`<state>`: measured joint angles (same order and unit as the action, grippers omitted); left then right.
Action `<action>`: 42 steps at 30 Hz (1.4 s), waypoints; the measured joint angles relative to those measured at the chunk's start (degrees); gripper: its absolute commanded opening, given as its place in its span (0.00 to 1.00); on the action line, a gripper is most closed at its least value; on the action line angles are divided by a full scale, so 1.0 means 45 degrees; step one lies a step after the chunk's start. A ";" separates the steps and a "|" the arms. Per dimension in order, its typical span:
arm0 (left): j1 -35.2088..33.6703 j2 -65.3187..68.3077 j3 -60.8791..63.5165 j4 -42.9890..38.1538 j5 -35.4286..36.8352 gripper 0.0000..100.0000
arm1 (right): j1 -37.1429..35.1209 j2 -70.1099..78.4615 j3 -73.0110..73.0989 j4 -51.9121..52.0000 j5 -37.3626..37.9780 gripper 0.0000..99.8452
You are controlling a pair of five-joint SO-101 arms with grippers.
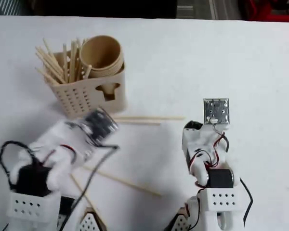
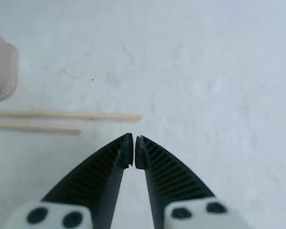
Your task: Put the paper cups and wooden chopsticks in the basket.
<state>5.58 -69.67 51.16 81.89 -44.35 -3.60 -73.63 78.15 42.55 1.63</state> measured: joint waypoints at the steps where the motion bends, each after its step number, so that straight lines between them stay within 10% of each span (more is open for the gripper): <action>1: 0.0488 0.0059 0.0000 0.0293 -0.0176 0.21 | 0.0000 0.0000 0.0000 0.0000 0.0000 0.02; 17: 0.5548 0.8186 -0.0117 -0.0352 -0.1172 0.23 | 0.0664 0.0000 0.0000 -0.0020 0.0000 0.02; 28: 0.5763 1.3734 -0.0332 -0.3302 -0.1172 0.19 | 0.0664 0.0000 0.0000 -0.0020 0.0000 0.02; 34: 0.5822 1.5922 -0.1875 -0.2911 -0.1153 0.02 | 0.0664 0.0000 0.0000 -0.0020 0.0000 0.02; 42: 0.5958 1.6918 -0.2813 -0.2129 -0.1153 0.02 | 0.0664 0.0000 0.0000 -0.0020 0.0000 0.02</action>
<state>32.40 6.46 38.51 72.31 -49.54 -0.62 -73.63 78.15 42.46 1.63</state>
